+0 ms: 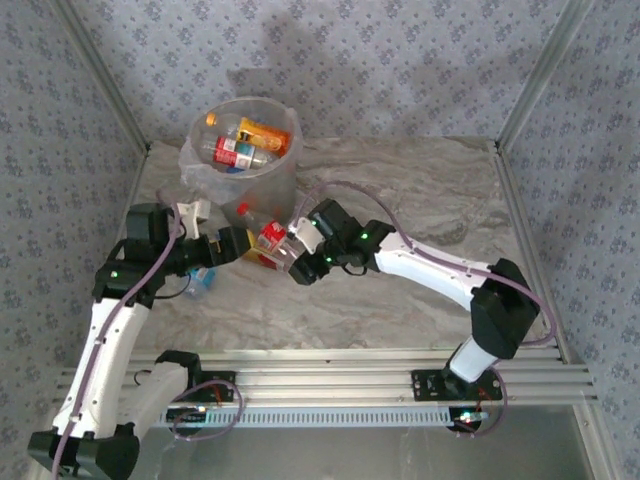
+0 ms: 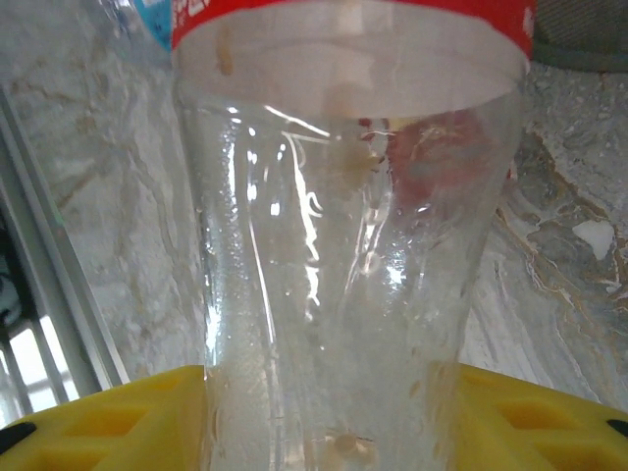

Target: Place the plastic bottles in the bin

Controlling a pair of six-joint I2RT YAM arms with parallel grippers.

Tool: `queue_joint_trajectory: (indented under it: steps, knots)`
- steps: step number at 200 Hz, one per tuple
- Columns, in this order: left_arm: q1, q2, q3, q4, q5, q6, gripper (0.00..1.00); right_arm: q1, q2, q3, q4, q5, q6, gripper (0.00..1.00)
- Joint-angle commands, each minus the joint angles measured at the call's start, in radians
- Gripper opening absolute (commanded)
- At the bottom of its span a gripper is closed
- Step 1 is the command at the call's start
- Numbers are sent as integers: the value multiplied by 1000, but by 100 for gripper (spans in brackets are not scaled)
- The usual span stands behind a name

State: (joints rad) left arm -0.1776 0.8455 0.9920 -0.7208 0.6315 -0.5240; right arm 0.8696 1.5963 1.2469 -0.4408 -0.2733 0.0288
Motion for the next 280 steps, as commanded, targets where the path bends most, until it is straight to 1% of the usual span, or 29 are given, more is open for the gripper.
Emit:
queue_joint_trajectory:
  steps: [1,31,59,103,106,115,146,203,243,258,280]
  knots:
    - [-51,0,-44,193,-13,-170,100,-3,-50,-19,61,-69,84,59]
    - [-136,17,-84,309,-95,-252,98,-9,-87,-22,105,-116,120,59]
    - [-181,34,-144,448,-132,-337,97,-10,-107,-32,147,-156,148,59]
    - [-215,58,-177,543,-174,-392,89,-11,-135,-46,200,-194,177,59]
    - [-215,58,-179,549,-176,-395,88,-11,-137,-76,203,-197,179,59]
    - [-218,59,-186,571,-179,-409,87,-9,-140,-84,209,-201,180,59]
    - [-225,66,-210,658,-188,-454,76,-10,-150,-101,227,-213,185,59]
    - [-236,78,-202,670,-201,-454,60,-13,-172,-116,236,-205,191,60]
    - [-238,72,-188,664,-208,-445,57,-19,-182,-125,247,-194,201,63]
    - [-238,75,-176,660,-213,-438,56,-23,-188,-131,256,-195,208,67]
    - [-238,87,-137,631,-223,-416,55,-30,-206,-138,271,-196,221,79]
